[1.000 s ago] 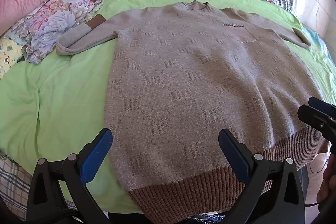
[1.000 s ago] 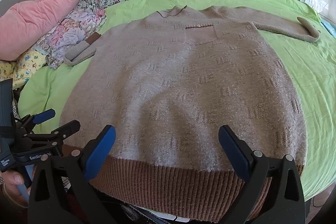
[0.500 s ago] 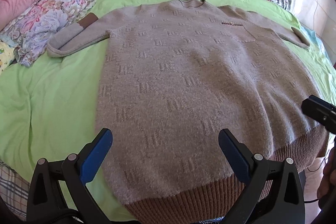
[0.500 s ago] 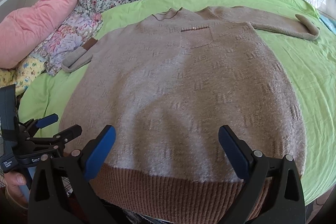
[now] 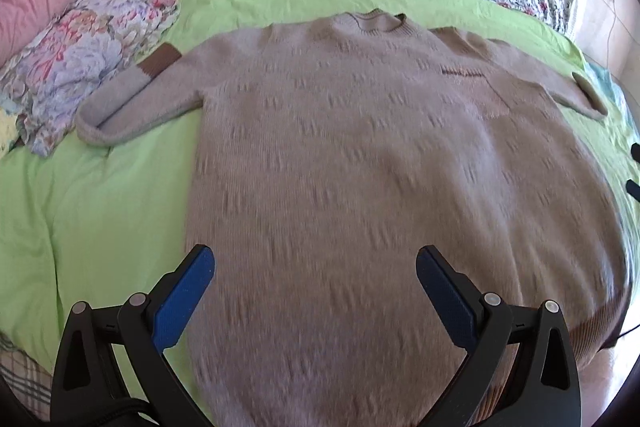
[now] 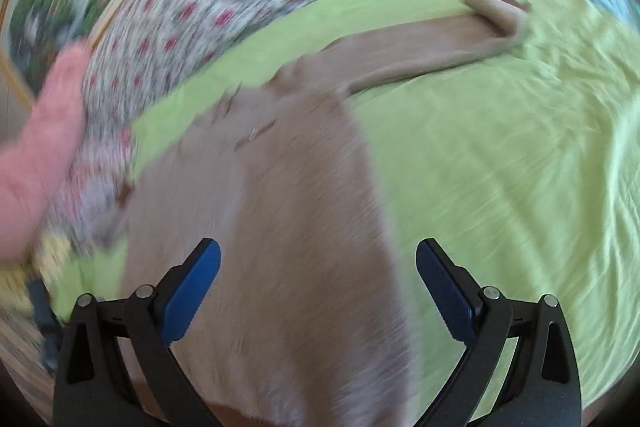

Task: Fold small clothes
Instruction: 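Grasp the brown sweater cuff with the right tool and carry it across the body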

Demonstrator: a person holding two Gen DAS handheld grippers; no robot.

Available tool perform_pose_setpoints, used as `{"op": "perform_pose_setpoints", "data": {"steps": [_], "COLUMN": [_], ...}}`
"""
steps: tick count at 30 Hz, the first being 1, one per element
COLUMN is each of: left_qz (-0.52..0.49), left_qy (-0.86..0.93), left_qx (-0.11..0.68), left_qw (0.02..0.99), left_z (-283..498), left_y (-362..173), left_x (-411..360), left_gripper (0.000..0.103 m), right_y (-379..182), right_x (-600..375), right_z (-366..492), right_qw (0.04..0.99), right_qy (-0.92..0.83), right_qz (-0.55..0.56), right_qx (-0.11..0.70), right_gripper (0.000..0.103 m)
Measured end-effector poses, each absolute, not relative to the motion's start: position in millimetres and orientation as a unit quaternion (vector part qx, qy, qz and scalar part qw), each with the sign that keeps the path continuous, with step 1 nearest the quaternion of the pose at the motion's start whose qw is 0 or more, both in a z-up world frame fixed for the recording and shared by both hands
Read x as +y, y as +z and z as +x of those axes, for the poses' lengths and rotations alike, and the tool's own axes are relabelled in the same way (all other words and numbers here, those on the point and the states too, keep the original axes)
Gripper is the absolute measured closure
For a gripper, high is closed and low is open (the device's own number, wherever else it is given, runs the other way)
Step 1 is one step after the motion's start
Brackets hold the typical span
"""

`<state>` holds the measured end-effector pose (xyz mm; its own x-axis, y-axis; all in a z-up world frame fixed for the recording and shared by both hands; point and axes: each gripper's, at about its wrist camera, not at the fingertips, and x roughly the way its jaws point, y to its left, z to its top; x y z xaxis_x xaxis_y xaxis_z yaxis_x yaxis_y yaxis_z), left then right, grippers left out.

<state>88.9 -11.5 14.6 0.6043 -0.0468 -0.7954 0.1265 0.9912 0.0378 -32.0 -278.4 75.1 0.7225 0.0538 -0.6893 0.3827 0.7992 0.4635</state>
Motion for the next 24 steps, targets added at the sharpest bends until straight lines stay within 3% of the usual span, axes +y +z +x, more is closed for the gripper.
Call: {"op": "perform_pose_setpoints", "data": {"steps": [9,13,17,24], "left_qz": [0.038,0.046,0.055,0.061], "left_qy": [-0.032,-0.028,-0.031,-0.032], "left_qx": [0.44,0.446,0.449,0.46], "left_qw": [0.897,0.893,0.891,0.885], "left_z": [130.7,147.4,165.3,199.7], "left_y": [25.2,25.3,26.6,18.9], "left_x": [-17.1,-27.2,-39.1,-56.0], "left_gripper": [0.002,0.002,0.002,0.002], "right_y": [84.6,78.5,64.9,39.1], "right_x": [-409.3,-477.7,-541.7,-608.4], "right_z": [-21.2,4.3,40.2,81.4], "right_qw": [0.867,0.854,0.837,0.822], "right_qy": [-0.182,-0.207,-0.233,-0.25], "right_qz": [0.347,0.371,0.385,0.403], "right_qx": [0.308,0.299,0.312,0.317], "right_gripper": [0.011,0.017,0.031,0.031]}}
